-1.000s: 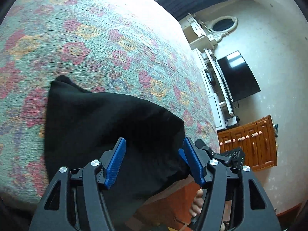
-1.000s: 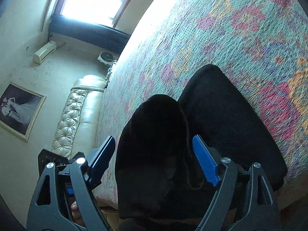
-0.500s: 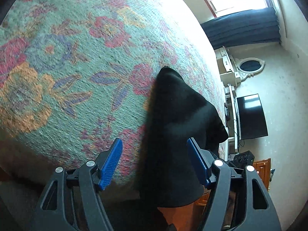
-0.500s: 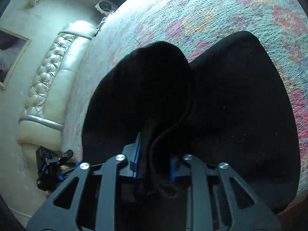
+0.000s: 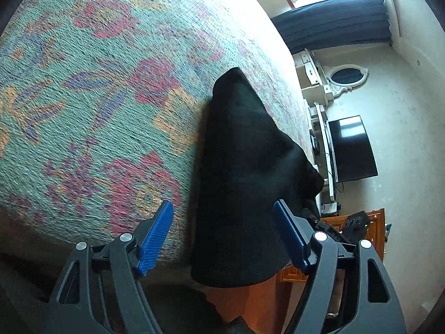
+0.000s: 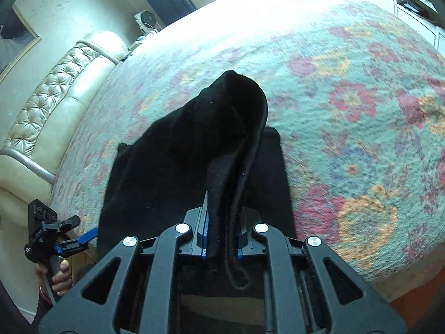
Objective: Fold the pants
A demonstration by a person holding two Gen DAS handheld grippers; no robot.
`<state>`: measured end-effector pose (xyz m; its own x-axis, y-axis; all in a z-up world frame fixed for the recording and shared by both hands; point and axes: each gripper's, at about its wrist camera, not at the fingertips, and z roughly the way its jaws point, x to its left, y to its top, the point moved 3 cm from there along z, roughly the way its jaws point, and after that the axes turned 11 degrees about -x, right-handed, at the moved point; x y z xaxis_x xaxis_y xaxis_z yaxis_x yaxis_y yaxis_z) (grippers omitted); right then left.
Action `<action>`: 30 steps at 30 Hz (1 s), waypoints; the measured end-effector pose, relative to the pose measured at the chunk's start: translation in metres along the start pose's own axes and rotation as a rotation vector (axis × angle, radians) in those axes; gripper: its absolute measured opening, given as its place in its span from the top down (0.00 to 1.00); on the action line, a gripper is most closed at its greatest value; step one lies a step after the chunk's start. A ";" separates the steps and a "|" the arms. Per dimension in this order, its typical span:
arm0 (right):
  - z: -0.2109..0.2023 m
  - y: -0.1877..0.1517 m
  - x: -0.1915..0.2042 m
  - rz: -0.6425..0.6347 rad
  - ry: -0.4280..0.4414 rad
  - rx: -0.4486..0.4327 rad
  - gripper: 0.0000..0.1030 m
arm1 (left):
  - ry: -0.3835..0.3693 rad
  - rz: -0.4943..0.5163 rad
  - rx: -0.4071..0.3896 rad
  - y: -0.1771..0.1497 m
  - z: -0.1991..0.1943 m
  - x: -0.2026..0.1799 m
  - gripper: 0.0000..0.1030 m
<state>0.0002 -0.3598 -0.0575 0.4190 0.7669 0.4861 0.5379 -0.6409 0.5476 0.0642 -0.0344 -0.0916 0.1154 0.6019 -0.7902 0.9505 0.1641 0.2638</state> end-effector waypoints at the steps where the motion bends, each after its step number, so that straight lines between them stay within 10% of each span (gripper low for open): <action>1: 0.006 -0.006 -0.009 0.026 0.013 0.011 0.87 | 0.002 -0.001 0.007 -0.001 0.005 -0.001 0.29; 12: -0.009 -0.007 -0.050 0.211 0.142 -0.012 0.68 | -0.001 -0.025 0.038 -0.011 0.022 0.006 0.29; 15: -0.022 -0.005 -0.068 0.248 0.050 -0.061 0.31 | -0.013 -0.037 0.037 -0.011 0.021 0.008 0.29; 30: -0.004 -0.047 -0.078 0.494 0.342 0.088 0.21 | -0.142 -0.152 0.071 -0.016 0.013 0.031 0.28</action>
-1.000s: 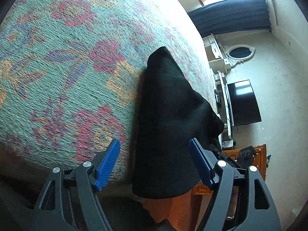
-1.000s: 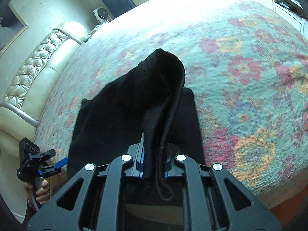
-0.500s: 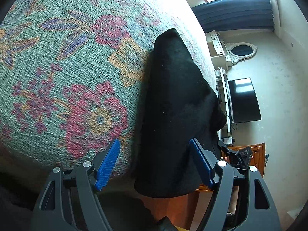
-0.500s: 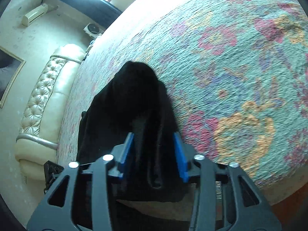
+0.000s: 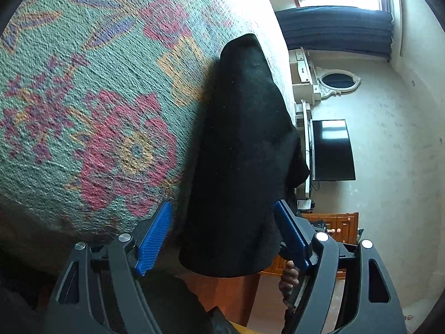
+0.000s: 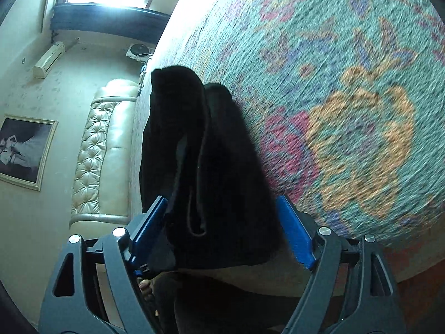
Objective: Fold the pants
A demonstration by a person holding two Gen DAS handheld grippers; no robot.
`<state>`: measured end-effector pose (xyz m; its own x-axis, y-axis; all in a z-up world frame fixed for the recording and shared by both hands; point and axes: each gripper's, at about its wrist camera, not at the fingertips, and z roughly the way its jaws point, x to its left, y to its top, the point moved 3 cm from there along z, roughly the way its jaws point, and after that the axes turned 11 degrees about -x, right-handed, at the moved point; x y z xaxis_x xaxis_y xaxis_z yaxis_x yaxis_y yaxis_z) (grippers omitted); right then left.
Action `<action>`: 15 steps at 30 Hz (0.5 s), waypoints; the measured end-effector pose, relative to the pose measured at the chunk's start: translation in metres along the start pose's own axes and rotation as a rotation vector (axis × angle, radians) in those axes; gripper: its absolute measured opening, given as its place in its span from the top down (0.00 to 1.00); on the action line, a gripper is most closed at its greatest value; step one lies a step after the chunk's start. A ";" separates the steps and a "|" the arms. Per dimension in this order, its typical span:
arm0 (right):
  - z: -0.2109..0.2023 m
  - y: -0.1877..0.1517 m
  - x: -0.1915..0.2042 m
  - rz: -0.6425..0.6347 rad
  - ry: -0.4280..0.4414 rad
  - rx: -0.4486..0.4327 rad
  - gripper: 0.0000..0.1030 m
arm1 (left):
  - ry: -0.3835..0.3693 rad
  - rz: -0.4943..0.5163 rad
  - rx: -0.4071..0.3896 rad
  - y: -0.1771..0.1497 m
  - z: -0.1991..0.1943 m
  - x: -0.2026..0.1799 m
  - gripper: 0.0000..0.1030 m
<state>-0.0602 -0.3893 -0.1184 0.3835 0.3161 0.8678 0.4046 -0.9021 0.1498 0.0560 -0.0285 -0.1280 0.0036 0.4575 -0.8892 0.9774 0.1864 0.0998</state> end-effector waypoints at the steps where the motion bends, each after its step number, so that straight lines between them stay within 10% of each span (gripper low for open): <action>1: 0.001 -0.002 0.001 -0.010 -0.002 0.003 0.19 | -0.014 -0.007 0.006 0.000 0.001 0.000 0.28; 9: 0.016 -0.010 0.017 -0.078 -0.006 0.004 0.17 | -0.058 -0.033 0.028 -0.003 0.013 0.000 0.28; 15: 0.027 -0.021 0.026 -0.147 -0.064 -0.004 0.48 | 0.061 0.105 -0.008 -0.010 0.019 -0.018 0.55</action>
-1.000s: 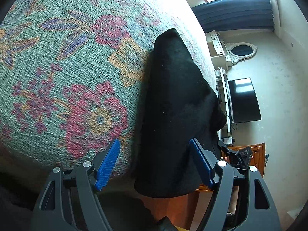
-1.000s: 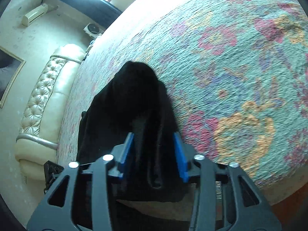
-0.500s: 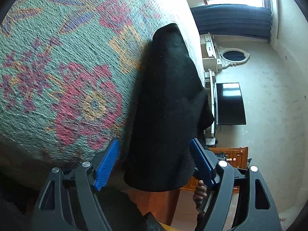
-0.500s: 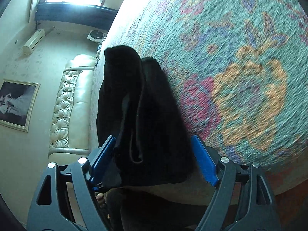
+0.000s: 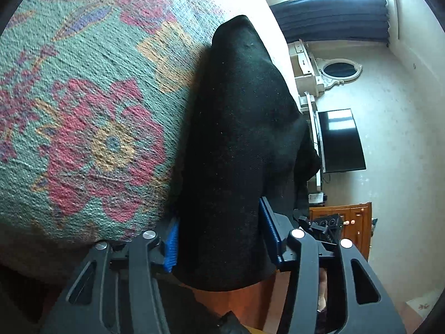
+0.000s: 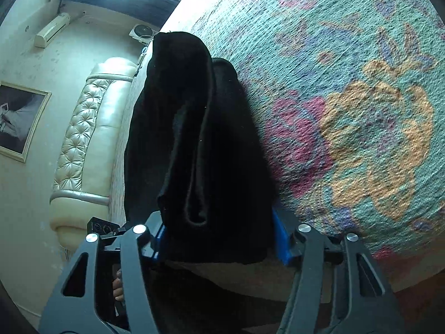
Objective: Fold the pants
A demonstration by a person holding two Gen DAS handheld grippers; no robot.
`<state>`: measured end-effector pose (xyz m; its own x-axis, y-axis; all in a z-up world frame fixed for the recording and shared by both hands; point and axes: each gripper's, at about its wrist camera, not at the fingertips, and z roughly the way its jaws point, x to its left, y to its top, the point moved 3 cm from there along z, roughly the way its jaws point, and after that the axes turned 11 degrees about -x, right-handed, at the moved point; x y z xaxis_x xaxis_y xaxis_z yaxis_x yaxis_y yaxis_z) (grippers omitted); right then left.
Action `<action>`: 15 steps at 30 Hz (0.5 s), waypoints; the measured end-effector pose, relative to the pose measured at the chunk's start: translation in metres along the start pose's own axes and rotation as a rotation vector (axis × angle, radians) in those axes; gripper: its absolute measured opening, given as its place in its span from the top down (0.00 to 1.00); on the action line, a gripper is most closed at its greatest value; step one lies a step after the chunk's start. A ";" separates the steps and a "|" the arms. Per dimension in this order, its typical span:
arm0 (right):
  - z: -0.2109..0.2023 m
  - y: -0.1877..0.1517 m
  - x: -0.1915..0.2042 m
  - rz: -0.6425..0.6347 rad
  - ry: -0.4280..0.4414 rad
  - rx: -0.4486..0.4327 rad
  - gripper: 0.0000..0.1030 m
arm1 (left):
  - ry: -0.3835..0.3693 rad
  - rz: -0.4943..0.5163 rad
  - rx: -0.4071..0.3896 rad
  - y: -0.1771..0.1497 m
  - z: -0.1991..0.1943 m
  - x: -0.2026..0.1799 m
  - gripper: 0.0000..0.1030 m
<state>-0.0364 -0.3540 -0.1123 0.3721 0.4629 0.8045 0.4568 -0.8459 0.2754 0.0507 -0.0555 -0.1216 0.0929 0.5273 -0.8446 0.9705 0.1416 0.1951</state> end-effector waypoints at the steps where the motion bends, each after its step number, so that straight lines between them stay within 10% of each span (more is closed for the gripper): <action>1: 0.001 -0.001 -0.001 0.002 0.003 -0.005 0.49 | 0.017 0.016 -0.006 0.000 0.000 -0.003 0.56; 15: -0.005 -0.010 -0.014 -0.003 0.009 -0.031 0.49 | 0.117 0.123 -0.072 -0.008 0.002 -0.027 0.65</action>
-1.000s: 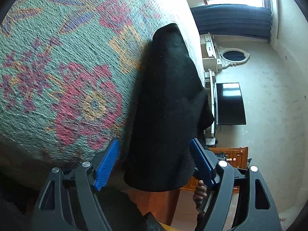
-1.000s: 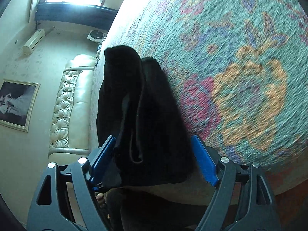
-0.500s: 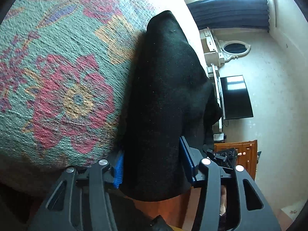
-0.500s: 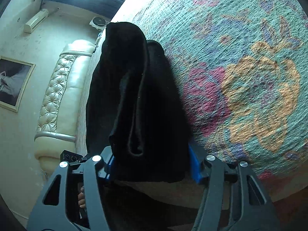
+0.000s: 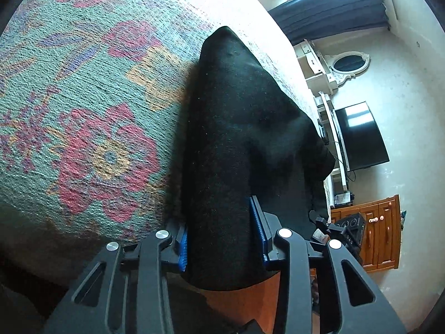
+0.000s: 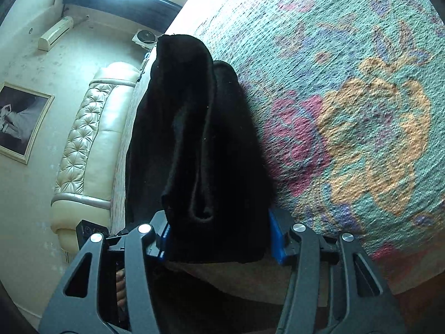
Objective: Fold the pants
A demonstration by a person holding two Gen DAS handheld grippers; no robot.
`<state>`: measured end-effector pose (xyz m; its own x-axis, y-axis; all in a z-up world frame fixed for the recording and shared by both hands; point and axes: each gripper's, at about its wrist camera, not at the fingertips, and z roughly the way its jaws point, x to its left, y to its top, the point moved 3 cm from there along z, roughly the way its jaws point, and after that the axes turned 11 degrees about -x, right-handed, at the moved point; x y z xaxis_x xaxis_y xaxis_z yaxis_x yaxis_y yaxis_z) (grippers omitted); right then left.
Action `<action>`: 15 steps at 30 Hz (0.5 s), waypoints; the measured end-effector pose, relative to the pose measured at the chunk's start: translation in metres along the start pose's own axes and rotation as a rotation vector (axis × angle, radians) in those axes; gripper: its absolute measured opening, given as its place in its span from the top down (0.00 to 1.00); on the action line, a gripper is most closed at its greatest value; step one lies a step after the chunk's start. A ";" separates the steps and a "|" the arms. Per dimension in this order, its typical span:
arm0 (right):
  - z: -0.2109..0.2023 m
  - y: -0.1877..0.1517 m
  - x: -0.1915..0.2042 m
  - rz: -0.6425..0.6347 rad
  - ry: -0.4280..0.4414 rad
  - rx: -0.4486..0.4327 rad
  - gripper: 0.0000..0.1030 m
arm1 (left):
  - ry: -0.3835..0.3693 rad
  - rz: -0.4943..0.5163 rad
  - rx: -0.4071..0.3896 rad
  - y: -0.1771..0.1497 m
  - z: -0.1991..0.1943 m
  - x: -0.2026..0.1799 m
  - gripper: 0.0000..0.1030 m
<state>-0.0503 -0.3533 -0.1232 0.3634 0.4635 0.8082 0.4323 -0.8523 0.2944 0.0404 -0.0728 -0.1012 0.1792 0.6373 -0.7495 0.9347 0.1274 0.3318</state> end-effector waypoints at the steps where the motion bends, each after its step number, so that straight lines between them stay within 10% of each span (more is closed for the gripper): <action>1: 0.000 -0.001 0.000 0.001 0.001 -0.002 0.49 | 0.003 0.004 -0.001 0.001 0.000 0.001 0.65; 15: -0.002 -0.013 0.017 0.000 -0.025 -0.024 0.49 | 0.014 0.016 -0.057 0.002 -0.005 0.006 0.71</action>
<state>-0.0516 -0.3349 -0.1123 0.3843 0.4691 0.7951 0.4123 -0.8578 0.3068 0.0417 -0.0651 -0.1027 0.1888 0.6504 -0.7358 0.9127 0.1602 0.3758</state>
